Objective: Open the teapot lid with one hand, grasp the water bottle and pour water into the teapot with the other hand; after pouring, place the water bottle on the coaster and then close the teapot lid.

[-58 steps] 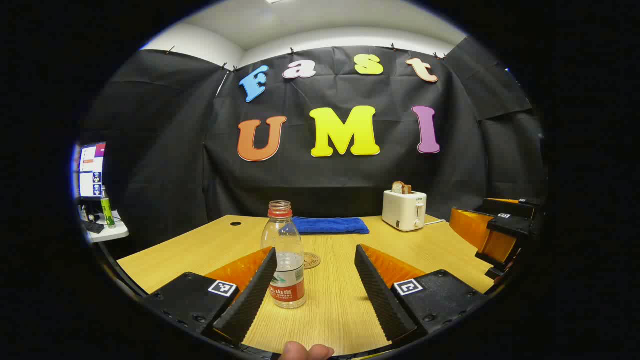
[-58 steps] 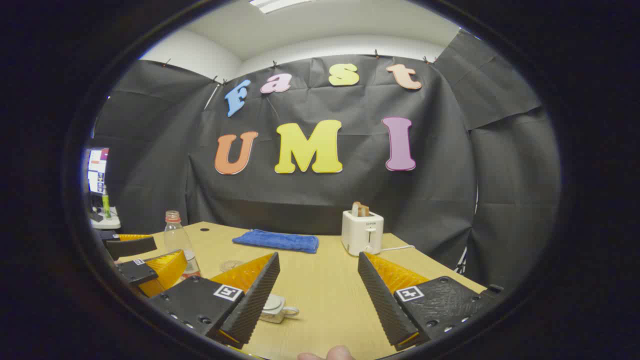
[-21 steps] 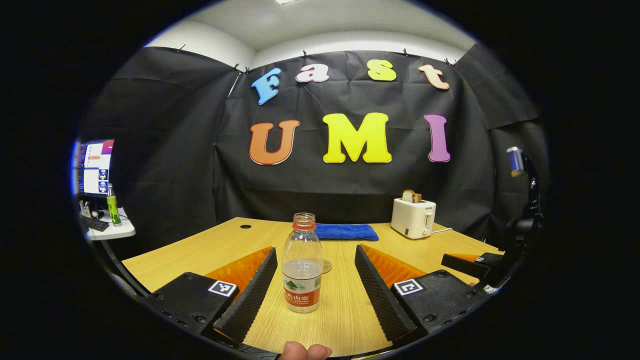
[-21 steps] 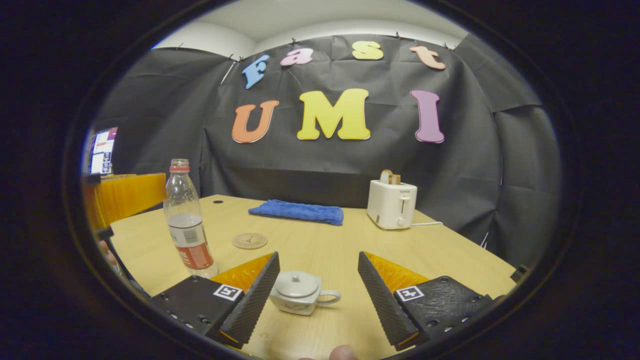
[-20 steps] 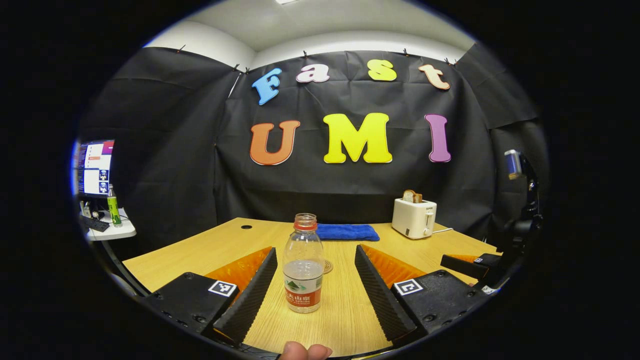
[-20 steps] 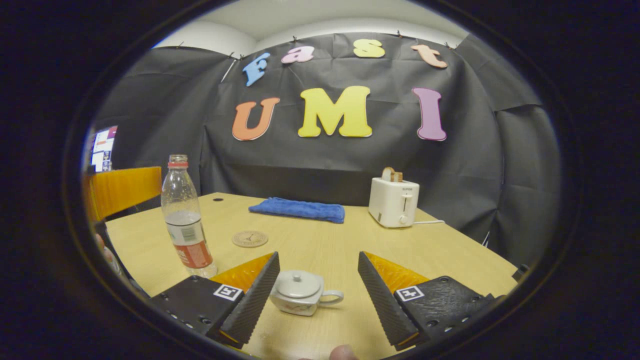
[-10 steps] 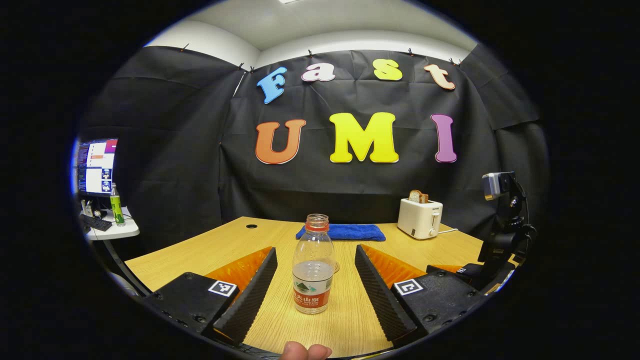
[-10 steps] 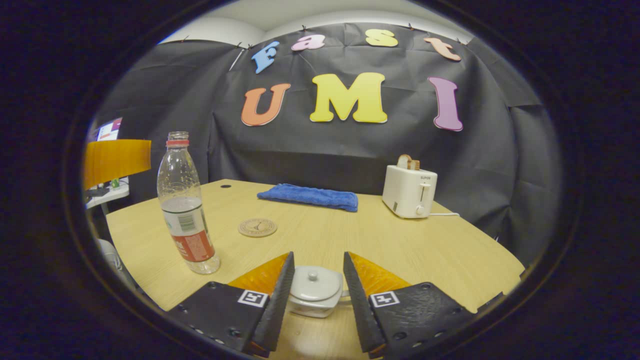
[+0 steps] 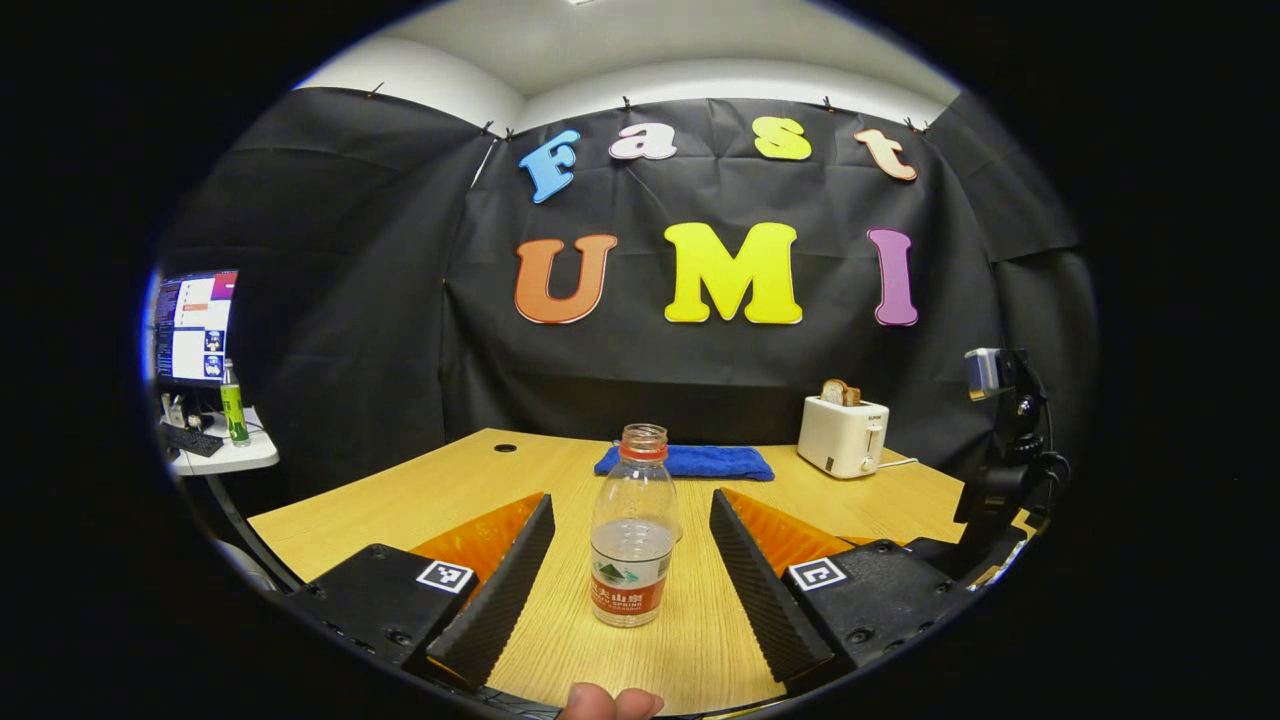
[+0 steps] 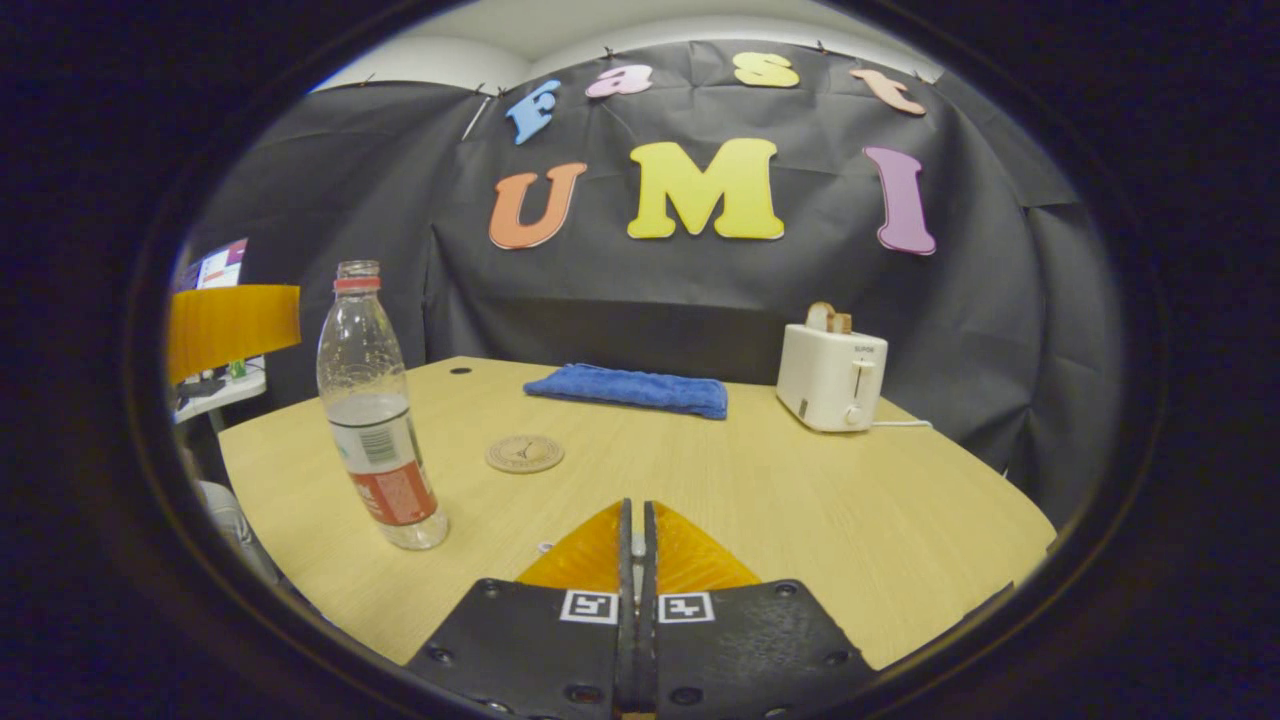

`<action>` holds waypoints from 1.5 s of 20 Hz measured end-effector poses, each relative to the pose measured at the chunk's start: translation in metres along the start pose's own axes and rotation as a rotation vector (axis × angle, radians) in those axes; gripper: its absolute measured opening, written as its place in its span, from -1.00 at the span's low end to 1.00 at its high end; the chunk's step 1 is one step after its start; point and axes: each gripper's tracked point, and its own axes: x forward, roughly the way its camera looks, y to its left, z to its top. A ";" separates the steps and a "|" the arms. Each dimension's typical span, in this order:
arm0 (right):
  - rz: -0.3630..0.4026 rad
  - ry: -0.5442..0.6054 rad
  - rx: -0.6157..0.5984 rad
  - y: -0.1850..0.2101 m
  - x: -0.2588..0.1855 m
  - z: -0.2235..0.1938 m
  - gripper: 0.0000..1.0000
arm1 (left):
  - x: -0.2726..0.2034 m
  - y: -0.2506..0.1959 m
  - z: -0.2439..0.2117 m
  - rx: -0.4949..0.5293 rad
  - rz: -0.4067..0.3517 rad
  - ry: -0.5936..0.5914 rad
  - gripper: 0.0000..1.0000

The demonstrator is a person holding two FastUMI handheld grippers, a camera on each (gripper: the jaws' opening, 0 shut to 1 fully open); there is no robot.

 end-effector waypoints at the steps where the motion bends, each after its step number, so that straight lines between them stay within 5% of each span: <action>1: 0.002 -0.004 -0.007 0.000 -0.001 0.000 -0.99 | 0.002 0.001 -0.007 0.001 -0.005 0.014 0.96; 11: 0.032 -0.060 0.012 -0.006 -0.008 0.025 -1.00 | 0.004 -0.001 -0.070 0.006 -0.087 0.165 0.96; 30: -0.052 -0.089 -0.003 -0.063 -0.053 0.032 -1.00 | 0.063 0.005 -0.110 0.049 -0.072 0.243 0.87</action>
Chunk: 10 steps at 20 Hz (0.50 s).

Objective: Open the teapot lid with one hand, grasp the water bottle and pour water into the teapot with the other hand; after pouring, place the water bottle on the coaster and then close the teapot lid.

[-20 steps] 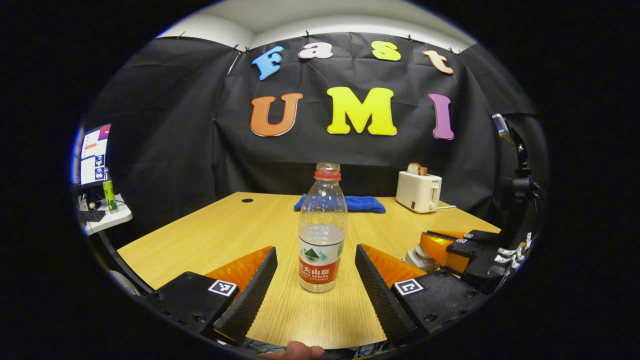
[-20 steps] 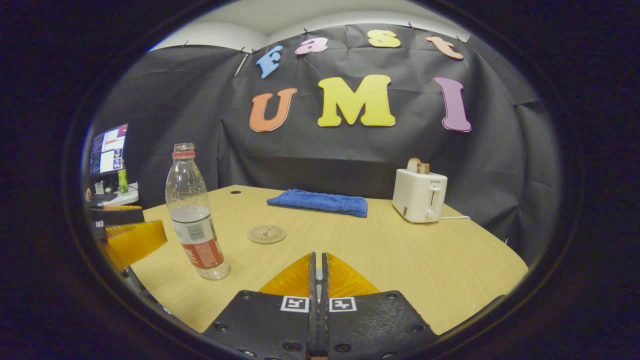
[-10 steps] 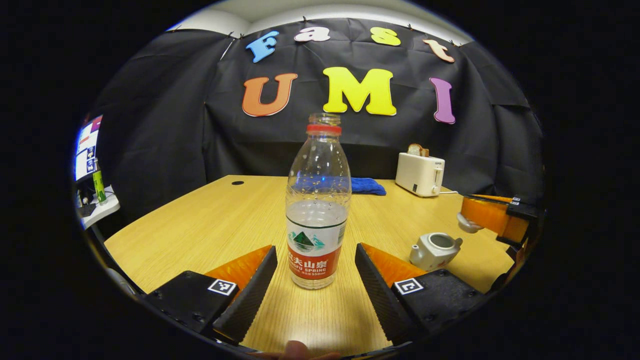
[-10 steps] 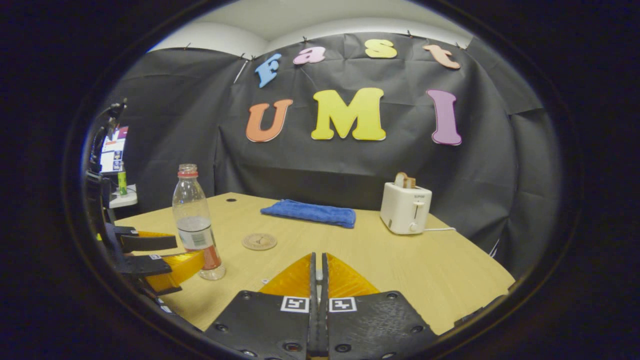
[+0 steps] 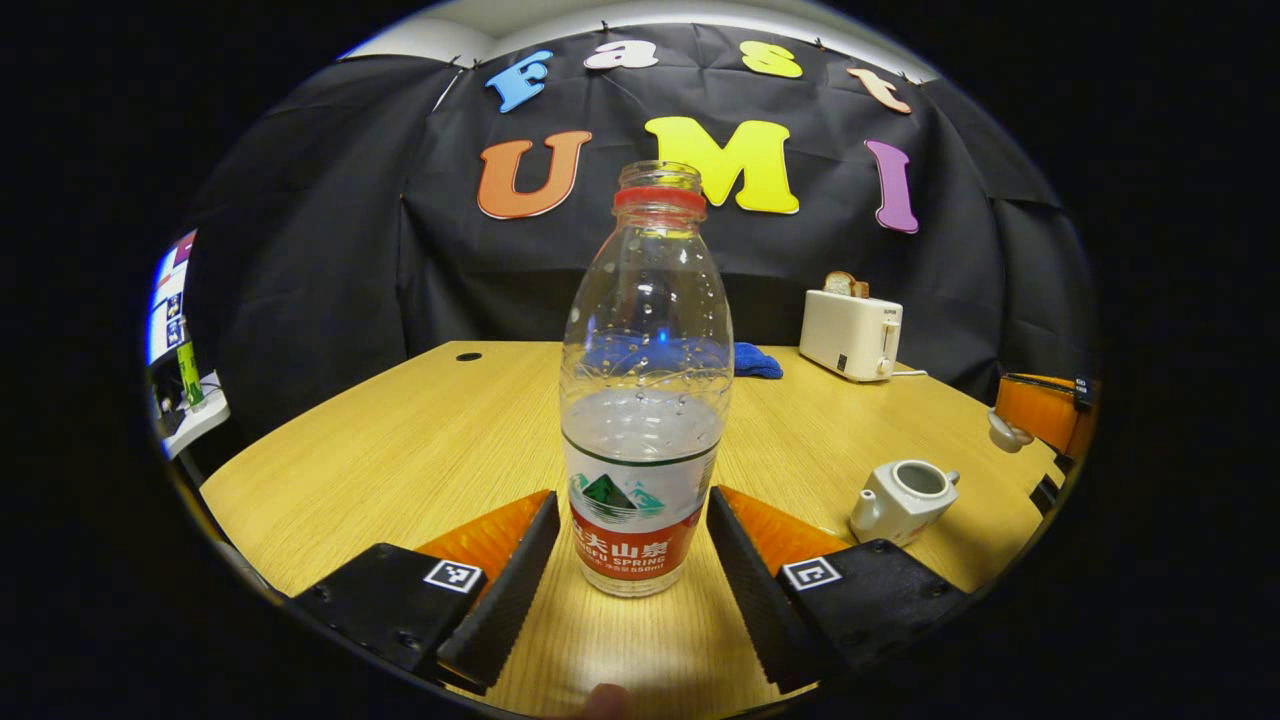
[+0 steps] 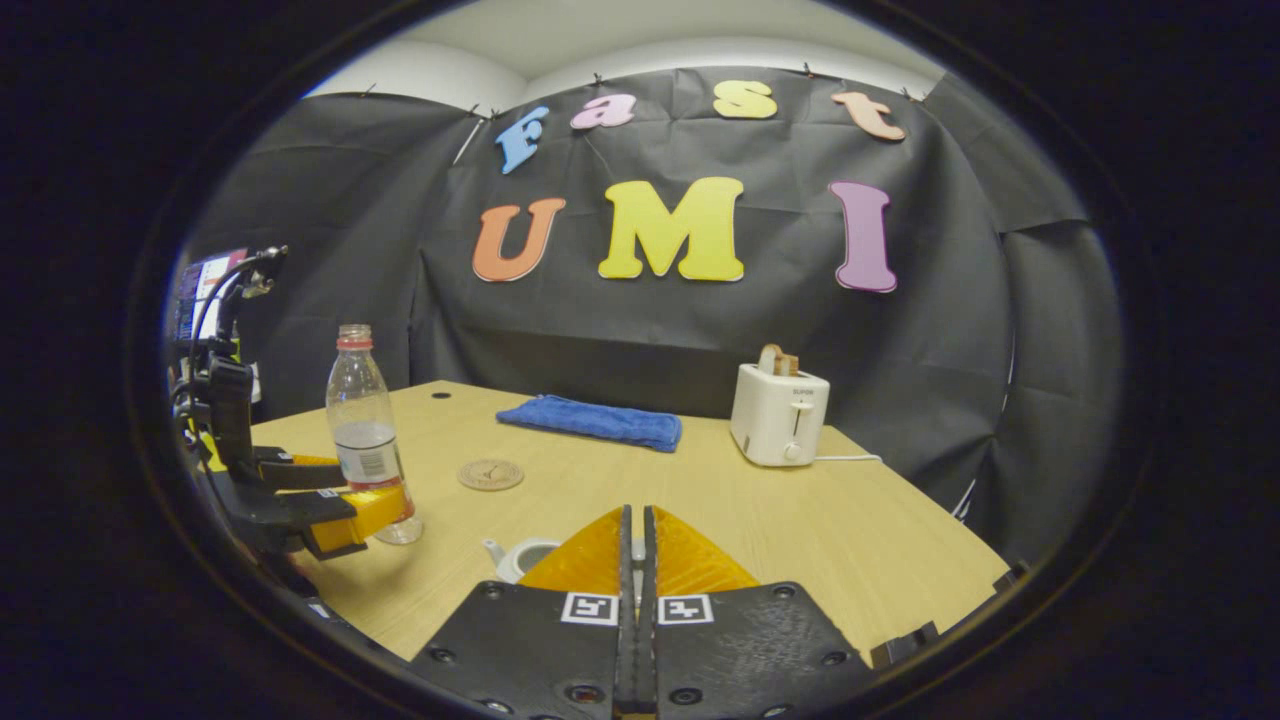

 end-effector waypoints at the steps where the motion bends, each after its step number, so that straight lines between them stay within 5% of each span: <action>1: -0.003 -0.004 0.002 -0.003 -0.002 0.001 -1.00 | -0.002 -0.001 0.001 0.007 0.000 -0.004 0.67; 6: -0.007 -0.012 0.017 -0.018 -0.007 0.003 -1.00 | -0.009 0.000 0.015 0.153 0.018 -0.030 0.57; 10: -0.011 -0.015 0.029 -0.033 -0.013 0.003 -1.00 | -0.015 0.006 0.032 0.428 0.061 -0.049 0.55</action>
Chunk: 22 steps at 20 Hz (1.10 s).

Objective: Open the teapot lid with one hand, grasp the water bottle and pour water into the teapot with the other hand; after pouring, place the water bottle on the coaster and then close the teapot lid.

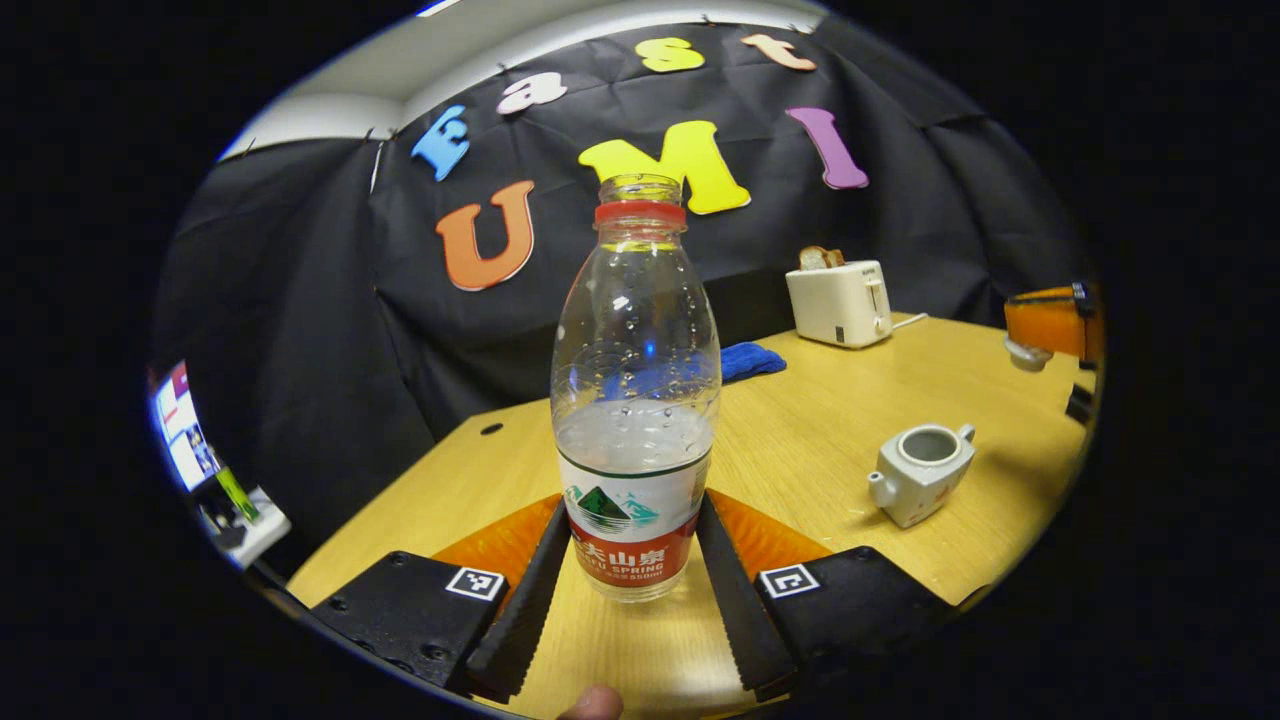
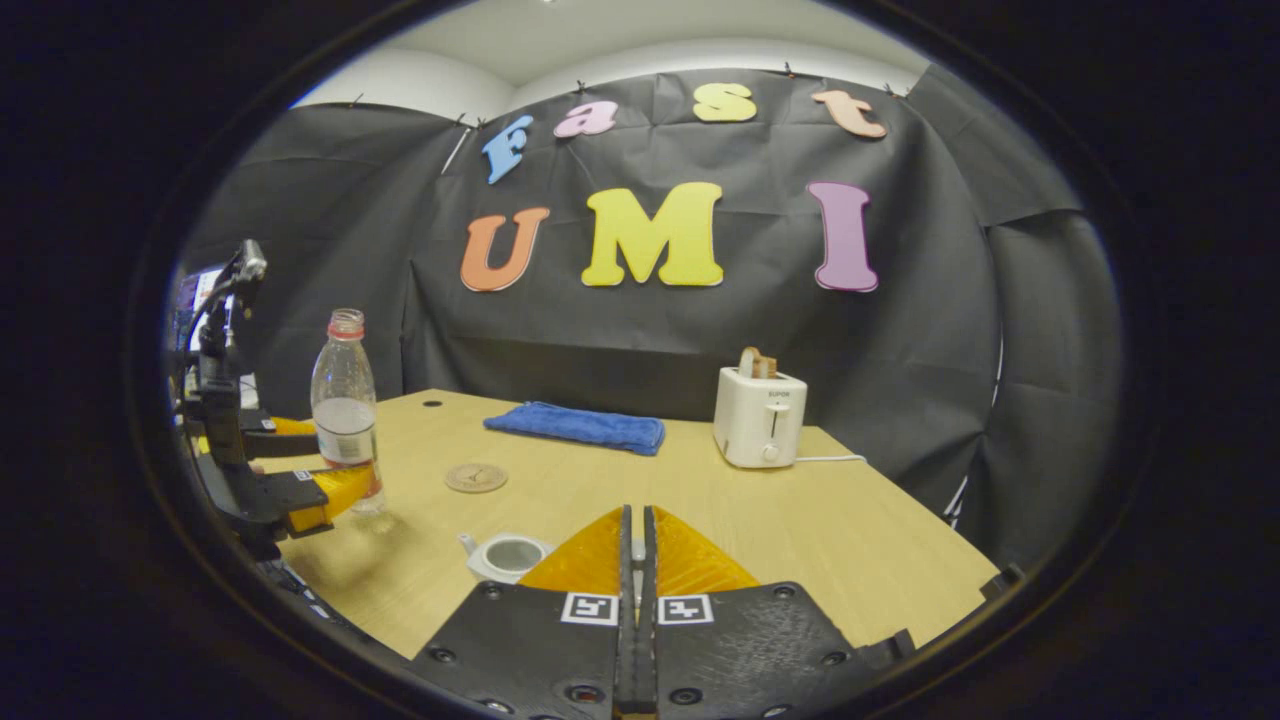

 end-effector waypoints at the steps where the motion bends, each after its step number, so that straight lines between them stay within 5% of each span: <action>1: -0.002 -0.002 0.005 -0.004 -0.002 0.001 -1.00 | 0.001 0.000 0.000 0.086 -0.004 0.010 0.55; 5: -0.012 -0.002 0.013 -0.020 -0.007 -0.004 -1.00 | 0.003 0.010 0.007 0.384 0.047 0.014 0.53; 11: -0.039 -0.001 0.017 -0.048 -0.014 -0.009 -0.96 | 0.007 0.010 0.009 0.692 0.072 0.030 0.51; 22: -0.053 0.005 0.044 -0.073 -0.022 -0.022 -1.00 | 0.004 -0.013 0.005 1.069 0.027 0.086 0.51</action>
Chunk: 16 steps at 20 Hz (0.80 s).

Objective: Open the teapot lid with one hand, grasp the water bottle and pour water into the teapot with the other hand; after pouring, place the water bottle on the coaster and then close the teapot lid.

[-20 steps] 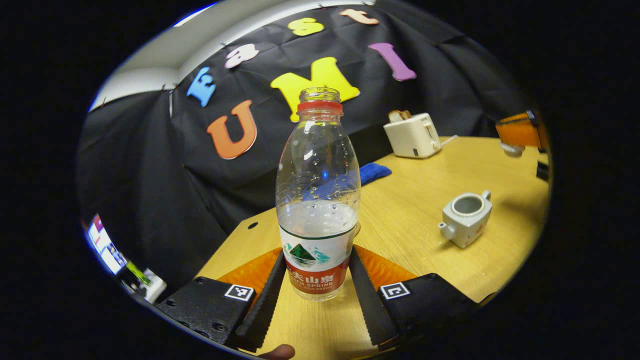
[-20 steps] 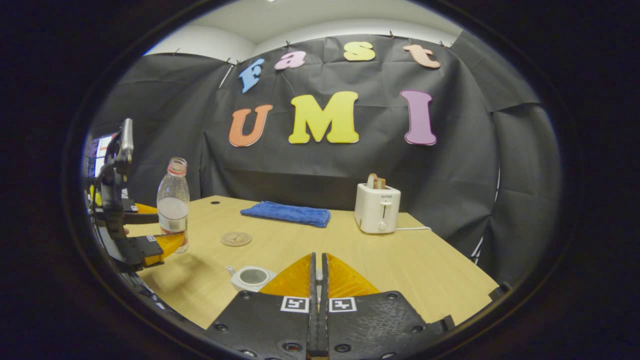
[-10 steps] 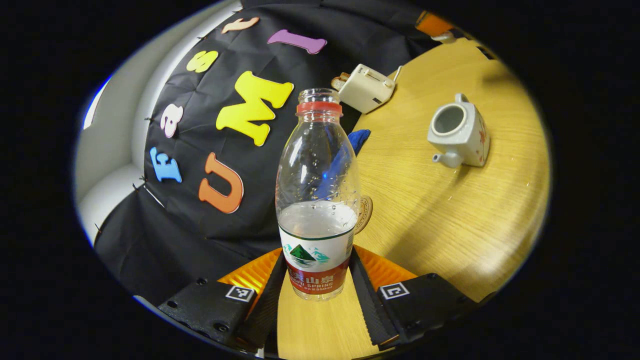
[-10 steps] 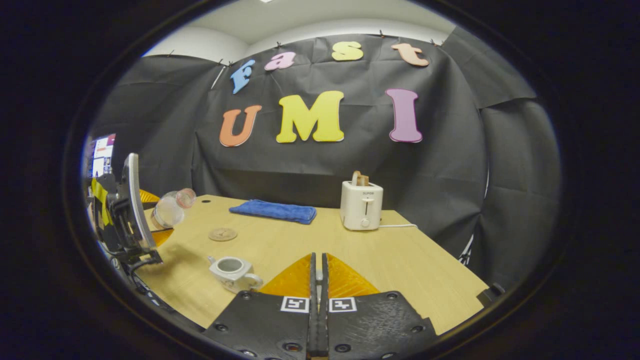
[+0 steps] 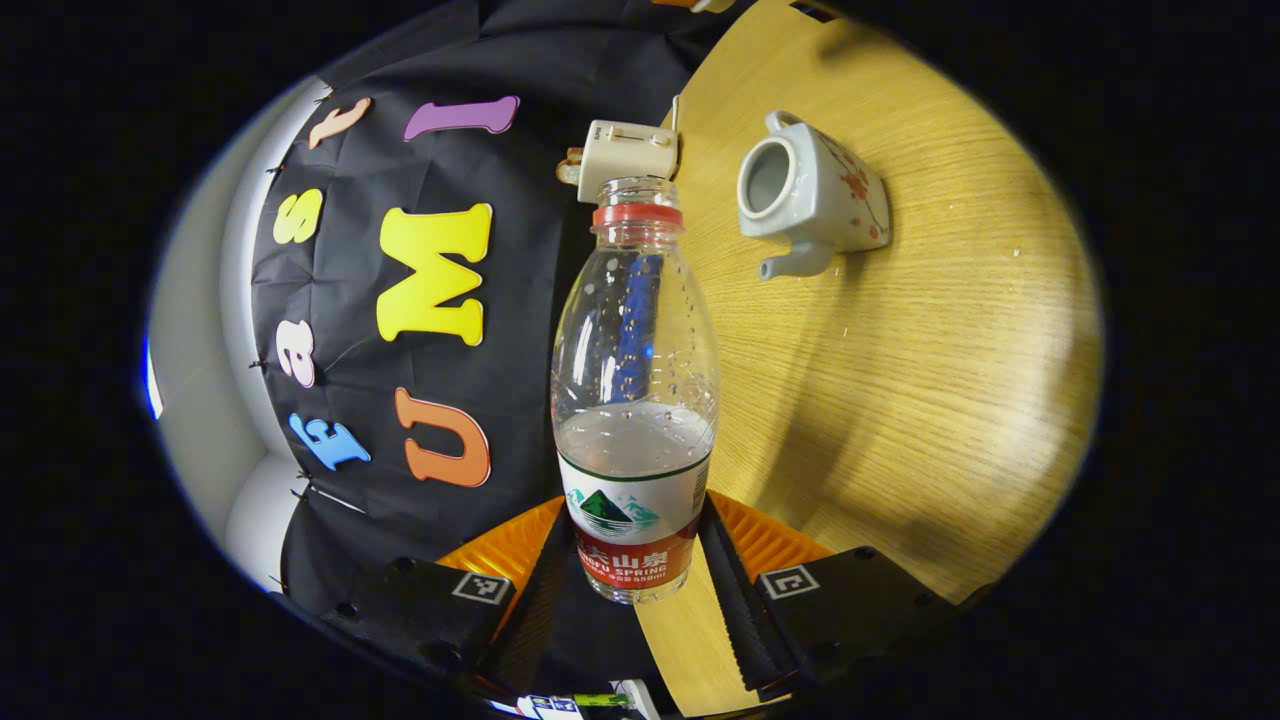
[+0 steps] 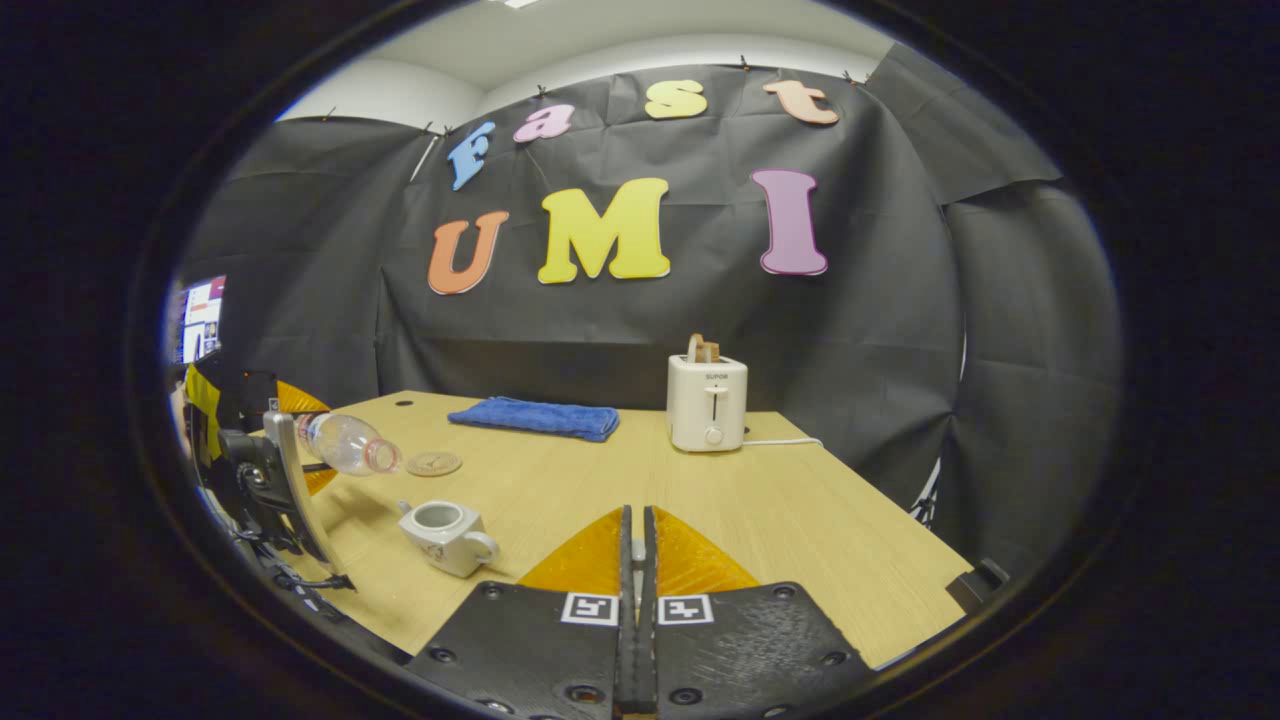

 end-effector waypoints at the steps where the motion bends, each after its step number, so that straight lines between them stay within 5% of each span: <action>1: -0.002 -0.001 -0.001 -0.002 -0.001 0.000 -1.00 | 0.001 0.003 0.002 0.022 0.001 0.003 0.51; 16: -0.011 -0.011 0.006 -0.013 -0.008 -0.002 -0.96 | 0.004 0.031 0.014 0.285 0.090 0.028 0.50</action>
